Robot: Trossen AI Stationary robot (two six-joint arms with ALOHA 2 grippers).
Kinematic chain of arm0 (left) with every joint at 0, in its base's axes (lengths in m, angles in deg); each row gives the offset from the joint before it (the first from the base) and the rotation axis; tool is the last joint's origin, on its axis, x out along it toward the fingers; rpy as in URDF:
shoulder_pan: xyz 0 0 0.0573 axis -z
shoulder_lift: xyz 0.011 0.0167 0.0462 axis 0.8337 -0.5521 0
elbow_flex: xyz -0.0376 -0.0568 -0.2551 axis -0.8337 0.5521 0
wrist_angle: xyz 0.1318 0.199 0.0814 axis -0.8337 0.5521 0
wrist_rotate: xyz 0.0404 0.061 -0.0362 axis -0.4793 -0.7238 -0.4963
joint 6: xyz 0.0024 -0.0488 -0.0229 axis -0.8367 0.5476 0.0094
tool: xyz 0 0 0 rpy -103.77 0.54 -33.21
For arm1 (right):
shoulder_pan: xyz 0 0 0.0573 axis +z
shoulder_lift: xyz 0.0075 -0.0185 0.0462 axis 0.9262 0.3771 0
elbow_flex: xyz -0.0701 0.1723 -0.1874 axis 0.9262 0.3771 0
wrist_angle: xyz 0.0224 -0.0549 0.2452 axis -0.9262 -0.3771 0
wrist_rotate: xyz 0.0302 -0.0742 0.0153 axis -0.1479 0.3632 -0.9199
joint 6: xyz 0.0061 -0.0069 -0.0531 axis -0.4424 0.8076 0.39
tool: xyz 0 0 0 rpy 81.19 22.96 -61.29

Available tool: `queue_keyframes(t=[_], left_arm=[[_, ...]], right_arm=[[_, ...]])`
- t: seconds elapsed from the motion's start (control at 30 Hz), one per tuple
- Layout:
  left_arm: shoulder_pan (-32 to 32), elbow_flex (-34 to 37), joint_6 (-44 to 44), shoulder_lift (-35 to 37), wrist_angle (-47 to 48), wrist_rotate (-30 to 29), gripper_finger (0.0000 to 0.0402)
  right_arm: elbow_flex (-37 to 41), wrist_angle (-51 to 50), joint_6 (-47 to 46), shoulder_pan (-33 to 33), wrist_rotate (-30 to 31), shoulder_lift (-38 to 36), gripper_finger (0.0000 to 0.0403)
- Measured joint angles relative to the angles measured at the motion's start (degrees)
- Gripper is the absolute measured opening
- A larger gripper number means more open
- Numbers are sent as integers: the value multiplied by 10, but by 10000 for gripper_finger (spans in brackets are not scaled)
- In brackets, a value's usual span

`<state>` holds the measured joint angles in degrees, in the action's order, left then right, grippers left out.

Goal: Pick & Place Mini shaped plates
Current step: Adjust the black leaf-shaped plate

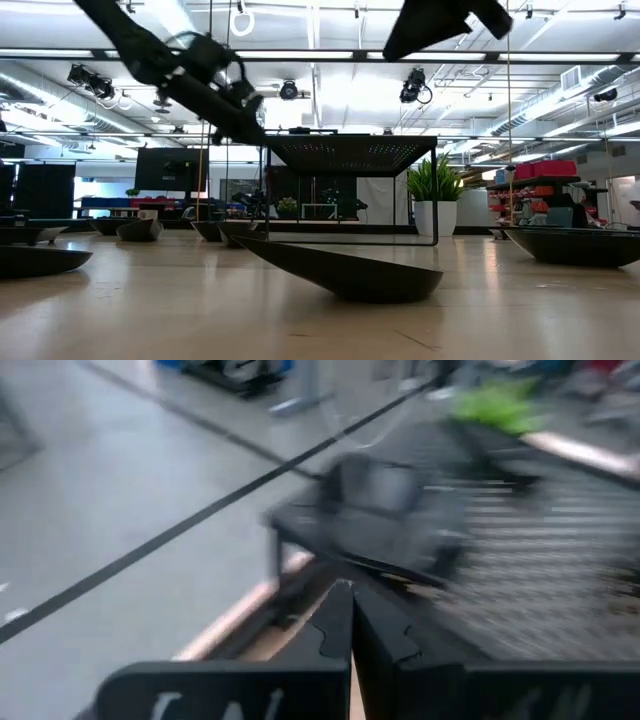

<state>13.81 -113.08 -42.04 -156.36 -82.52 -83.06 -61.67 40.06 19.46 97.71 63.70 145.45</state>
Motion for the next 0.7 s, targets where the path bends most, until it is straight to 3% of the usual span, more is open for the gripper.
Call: queue_keyframes(t=[0.13,0.33,0.7], left_arm=[[-17,-60,2,-76,-3,-42,4],[-16,-113,17,-149,-2,-3,2],[19,-128,22,-173,-19,-10,4]], right_arm=[[22,5,-57,9,4,-1,6],[36,36,-59,6,4,-1,8],[47,83,-48,5,19,-1,8]])
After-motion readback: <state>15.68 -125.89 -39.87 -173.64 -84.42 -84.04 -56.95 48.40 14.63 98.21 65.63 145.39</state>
